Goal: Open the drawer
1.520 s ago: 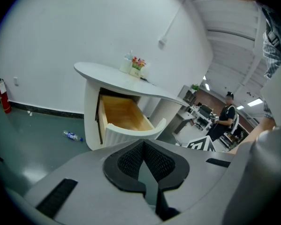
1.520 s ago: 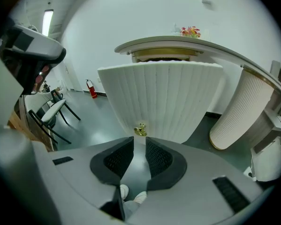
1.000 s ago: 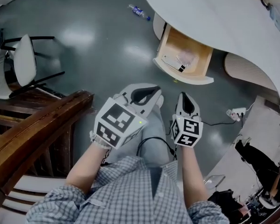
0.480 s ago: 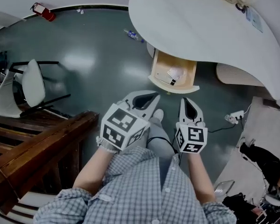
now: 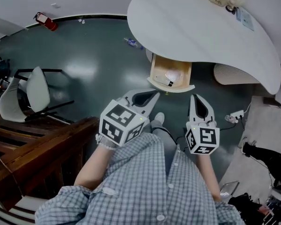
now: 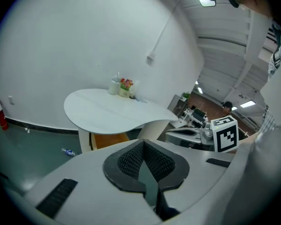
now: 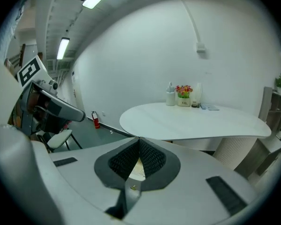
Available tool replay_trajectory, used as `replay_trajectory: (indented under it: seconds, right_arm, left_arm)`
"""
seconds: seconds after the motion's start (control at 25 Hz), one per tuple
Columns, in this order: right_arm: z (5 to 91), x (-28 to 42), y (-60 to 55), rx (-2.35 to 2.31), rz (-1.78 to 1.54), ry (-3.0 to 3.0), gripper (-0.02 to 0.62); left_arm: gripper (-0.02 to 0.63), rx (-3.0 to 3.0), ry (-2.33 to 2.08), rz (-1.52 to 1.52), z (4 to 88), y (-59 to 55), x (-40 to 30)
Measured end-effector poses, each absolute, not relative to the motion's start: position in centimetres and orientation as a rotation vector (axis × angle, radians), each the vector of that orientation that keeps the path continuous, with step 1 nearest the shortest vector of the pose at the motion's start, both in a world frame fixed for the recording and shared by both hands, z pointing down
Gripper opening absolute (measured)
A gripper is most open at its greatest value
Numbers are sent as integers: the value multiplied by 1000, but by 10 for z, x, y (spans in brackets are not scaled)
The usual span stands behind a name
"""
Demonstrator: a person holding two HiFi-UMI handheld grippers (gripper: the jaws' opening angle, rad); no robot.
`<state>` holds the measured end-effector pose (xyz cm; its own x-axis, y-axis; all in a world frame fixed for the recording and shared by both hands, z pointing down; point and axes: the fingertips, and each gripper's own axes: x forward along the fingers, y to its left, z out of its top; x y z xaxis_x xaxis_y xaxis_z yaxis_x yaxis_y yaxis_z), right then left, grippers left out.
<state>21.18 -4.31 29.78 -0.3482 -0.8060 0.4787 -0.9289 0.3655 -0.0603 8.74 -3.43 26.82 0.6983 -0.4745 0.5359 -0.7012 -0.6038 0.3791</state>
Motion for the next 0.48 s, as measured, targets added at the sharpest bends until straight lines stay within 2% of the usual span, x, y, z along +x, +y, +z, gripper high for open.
replay_trajectory:
  seconds: [0.48]
  right_arm:
    - [241,210,-46,1574,404,-2362,8]
  left_arm:
    - [0,2381,-924,492,232,-32,90]
